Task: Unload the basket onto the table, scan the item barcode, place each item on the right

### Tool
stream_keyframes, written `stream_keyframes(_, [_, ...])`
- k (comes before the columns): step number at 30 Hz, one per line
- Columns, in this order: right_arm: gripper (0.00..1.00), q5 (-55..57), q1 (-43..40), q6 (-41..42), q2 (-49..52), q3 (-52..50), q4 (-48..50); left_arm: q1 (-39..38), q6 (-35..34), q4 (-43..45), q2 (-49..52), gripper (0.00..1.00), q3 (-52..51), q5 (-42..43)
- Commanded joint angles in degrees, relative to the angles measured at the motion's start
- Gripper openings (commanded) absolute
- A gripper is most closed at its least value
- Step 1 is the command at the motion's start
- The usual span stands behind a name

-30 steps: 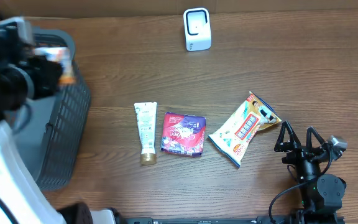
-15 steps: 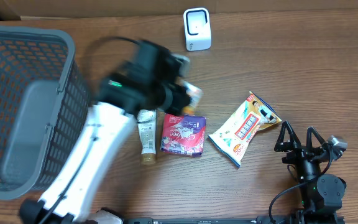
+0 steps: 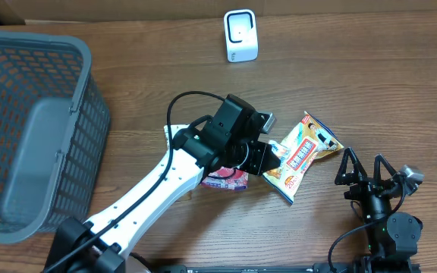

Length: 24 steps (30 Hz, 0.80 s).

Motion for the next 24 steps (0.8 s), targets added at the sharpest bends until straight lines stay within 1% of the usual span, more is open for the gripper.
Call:
stream_keyframes(1, [1.00,0.00,0.44,-0.35,-0.46,-0.57,0.48,0.98,-3.50,2.80,3.30,0.04,-0.96,10.16])
stream_keyframes(4, [1.00,-0.09,0.44,-0.37,-0.46,-0.57,0.48,1.55,-3.85,7.52,6.56,0.04,-0.96,17.33])
stream_keyframes(6, [1.00,-0.15,0.44,-0.31,-0.46,-0.57,0.50,1.79,-4.94,9.38,9.05,0.05,-0.96,18.60])
stream_keyframes(7, [1.00,-0.42,0.44,0.09,-0.46,-0.57,0.52,1.90,-5.07,9.55,10.14,0.08,-0.96,18.21])
stream_keyframes(9, [1.00,-1.36,0.44,0.11,-0.28,-0.57,0.50,2.01,-4.04,8.79,12.61,0.20,-0.96,15.26])
stream_keyframes(11, [1.00,-2.40,0.44,0.11,-0.20,-0.57,0.66,1.97,-2.51,6.32,14.82,0.35,-0.96,9.57])
stream_keyframes(12, [1.00,-3.56,0.44,0.11,-0.20,-0.57,0.79,1.95,-2.43,4.26,15.67,0.50,-0.96,5.95])
stream_keyframes(13, [1.00,-4.42,0.44,0.09,-0.20,-0.57,0.87,1.99,-2.36,2.75,16.00,0.59,-0.96,3.56])
stream_keyframes(14, [1.00,-5.62,0.44,0.09,-0.20,-0.55,0.98,1.99,-2.08,1.03,16.15,0.75,-0.96,0.66])
stream_keyframes(15, [1.00,-6.75,0.44,0.07,-0.20,-0.55,1.16,1.99,-1.64,0.15,16.04,0.96,-0.94,-0.87])
stream_keyframes(16, [1.00,-7.65,0.44,0.09,-0.20,-0.52,1.16,1.99,-1.03,-0.13,15.45,1.00,-0.92,-1.38])
stream_keyframes(19, [1.00,-12.04,0.44,0.09,-0.20,0.92,-1.29,1.97,-0.09,-0.07,12.63,1.00,-0.24,-1.70])
stream_keyframes(22, [1.00,-16.35,0.44,0.11,-0.20,4.31,-7.98,1.92,-0.09,-0.68,7.91,1.00,1.03,-4.66])
stream_keyframes(24, [1.00,-20.96,0.44,0.13,-0.13,8.02,-13.31,2.34,-0.04,-2.78,3.74,1.00,2.89,-8.92])
